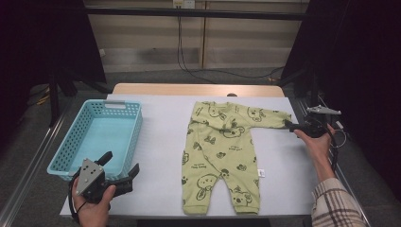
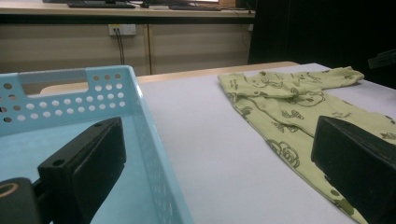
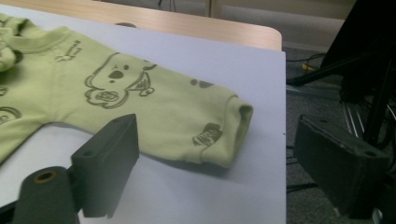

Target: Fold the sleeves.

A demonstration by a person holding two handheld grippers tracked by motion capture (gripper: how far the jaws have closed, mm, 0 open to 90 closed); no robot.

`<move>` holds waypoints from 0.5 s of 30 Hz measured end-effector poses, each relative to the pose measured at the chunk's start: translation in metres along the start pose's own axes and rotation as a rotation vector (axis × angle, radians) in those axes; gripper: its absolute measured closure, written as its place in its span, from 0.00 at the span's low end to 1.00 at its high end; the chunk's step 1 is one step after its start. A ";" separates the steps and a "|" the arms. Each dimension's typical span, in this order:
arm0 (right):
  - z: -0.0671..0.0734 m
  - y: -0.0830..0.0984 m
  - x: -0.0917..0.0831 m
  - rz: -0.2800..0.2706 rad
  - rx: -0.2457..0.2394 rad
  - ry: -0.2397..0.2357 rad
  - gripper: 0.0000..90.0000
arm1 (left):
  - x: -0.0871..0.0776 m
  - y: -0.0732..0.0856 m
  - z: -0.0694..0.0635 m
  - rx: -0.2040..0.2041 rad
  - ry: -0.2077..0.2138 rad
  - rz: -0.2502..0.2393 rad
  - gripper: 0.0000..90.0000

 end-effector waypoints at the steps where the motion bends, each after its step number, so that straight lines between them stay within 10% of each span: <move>1: -0.002 0.000 0.003 0.007 -0.002 0.002 0.25 | 0.001 0.001 0.001 -0.010 -0.004 0.000 0.04; 15: -0.011 0.011 0.036 0.118 0.018 -0.019 0.53 | 0.002 0.004 0.004 -0.024 -0.007 0.023 0.04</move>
Point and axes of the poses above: each handheld gripper's, and its own axes: x roughly forward along the jaws, y roughly out of its underside, z roughly to its left, the point moved 4 cm from there along x, roughly forward along the jaws, and after that the axes turned 13 degrees about -x, right-handed, at the moved point
